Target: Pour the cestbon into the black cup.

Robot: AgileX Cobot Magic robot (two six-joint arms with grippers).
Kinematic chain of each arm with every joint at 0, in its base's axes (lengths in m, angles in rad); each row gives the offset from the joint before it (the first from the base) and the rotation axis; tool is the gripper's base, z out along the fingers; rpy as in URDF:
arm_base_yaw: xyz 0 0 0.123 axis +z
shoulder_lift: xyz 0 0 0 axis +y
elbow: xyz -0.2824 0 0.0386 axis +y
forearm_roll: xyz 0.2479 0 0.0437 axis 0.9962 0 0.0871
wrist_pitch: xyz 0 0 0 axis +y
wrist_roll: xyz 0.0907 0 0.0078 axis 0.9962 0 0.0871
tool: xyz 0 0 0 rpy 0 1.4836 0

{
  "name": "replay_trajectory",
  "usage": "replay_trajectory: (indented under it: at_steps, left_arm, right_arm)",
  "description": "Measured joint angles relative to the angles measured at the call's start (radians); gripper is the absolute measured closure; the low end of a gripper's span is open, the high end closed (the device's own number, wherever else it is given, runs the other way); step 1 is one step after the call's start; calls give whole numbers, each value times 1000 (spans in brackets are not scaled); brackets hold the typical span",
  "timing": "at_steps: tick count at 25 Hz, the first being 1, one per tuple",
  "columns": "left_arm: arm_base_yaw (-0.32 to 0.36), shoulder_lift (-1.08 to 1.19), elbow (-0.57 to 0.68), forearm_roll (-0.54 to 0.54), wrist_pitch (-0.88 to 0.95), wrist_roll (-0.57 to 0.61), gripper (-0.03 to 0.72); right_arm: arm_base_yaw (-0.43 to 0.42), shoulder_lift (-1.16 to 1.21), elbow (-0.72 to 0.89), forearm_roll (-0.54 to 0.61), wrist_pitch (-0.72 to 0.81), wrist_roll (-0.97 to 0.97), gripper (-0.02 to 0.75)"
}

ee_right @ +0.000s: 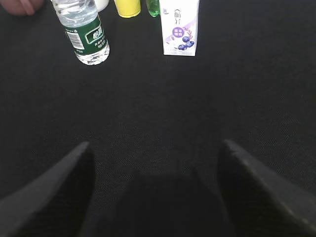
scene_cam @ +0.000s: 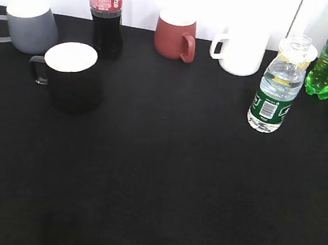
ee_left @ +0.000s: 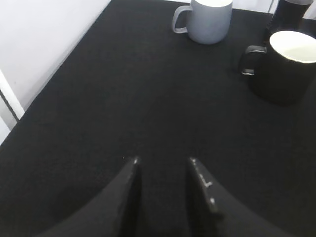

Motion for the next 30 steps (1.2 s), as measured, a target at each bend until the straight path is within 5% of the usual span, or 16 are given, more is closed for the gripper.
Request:
replay_trajectory:
  at_steps: [13, 16, 22, 24, 30]
  left_arm:
    - [0, 3, -8, -7, -16, 0, 449]
    - [0, 83, -36, -7, -257, 71, 449]
    - [-5, 476, -37, -269, -787, 272, 447]
    - [-57, 587, 0, -288, -957, 277, 447]
    - [-390, 948, 276, -337, -1448, 278, 447]
  right_arm:
    - [0, 0, 0, 0, 0, 0, 152]
    - [0, 0, 0, 0, 0, 0, 152]
    - [0, 0, 0, 0, 0, 0, 152]
    - [0, 0, 0, 0, 0, 0, 152]
    - [0, 0, 0, 0, 0, 0, 152]
